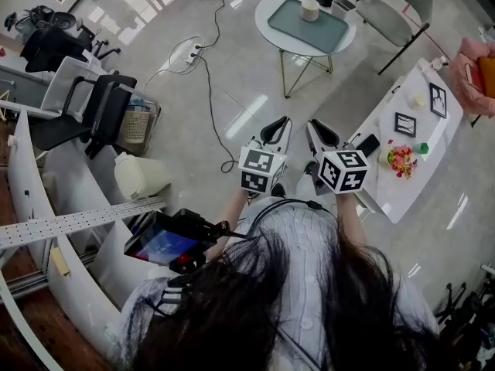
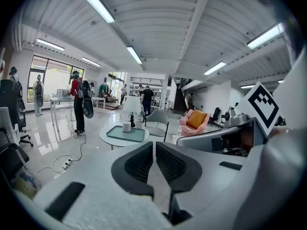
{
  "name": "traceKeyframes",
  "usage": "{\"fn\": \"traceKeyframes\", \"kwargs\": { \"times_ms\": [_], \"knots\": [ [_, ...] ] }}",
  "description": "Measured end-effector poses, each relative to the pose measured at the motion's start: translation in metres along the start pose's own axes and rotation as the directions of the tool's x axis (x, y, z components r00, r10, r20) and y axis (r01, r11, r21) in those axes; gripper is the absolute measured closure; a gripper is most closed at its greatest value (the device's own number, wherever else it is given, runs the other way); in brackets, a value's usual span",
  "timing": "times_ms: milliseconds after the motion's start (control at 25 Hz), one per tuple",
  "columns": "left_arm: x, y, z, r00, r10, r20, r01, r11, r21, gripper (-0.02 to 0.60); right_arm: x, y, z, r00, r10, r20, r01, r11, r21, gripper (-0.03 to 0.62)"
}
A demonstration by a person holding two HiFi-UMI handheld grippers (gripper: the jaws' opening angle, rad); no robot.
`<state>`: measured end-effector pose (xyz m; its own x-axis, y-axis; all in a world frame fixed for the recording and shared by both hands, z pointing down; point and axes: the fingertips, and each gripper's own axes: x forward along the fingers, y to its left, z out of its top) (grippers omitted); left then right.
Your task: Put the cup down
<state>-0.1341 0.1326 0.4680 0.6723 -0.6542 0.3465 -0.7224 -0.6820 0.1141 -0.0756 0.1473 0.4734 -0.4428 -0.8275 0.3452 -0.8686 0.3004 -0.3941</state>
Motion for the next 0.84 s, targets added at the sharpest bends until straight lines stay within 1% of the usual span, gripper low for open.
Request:
{"fn": "traceKeyframes", "kwargs": {
  "times_ms": [160, 400, 840],
  "knots": [
    [-0.013, -0.004, -0.006, 1.000, -0.012, -0.003, 0.012, 1.000, 0.013, 0.548, -0.006, 0.009, -0.011, 1.000, -0.009, -0.003, 0.009, 1.000, 0.004, 0.533],
    [-0.021, -0.009, -0.013, 1.000, -0.029, 0.005, 0.029, 1.000, 0.002, 0.548, -0.014, 0.018, -0.024, 1.000, -0.017, -0.011, 0.017, 1.000, 0.000, 0.533],
    [-0.031, -0.017, -0.014, 0.998, -0.049, 0.026, 0.049, 0.999, -0.009, 0.548, -0.029, 0.027, -0.032, 0.999, -0.037, -0.011, 0.037, 0.999, -0.013, 0.533]
  ]
}}
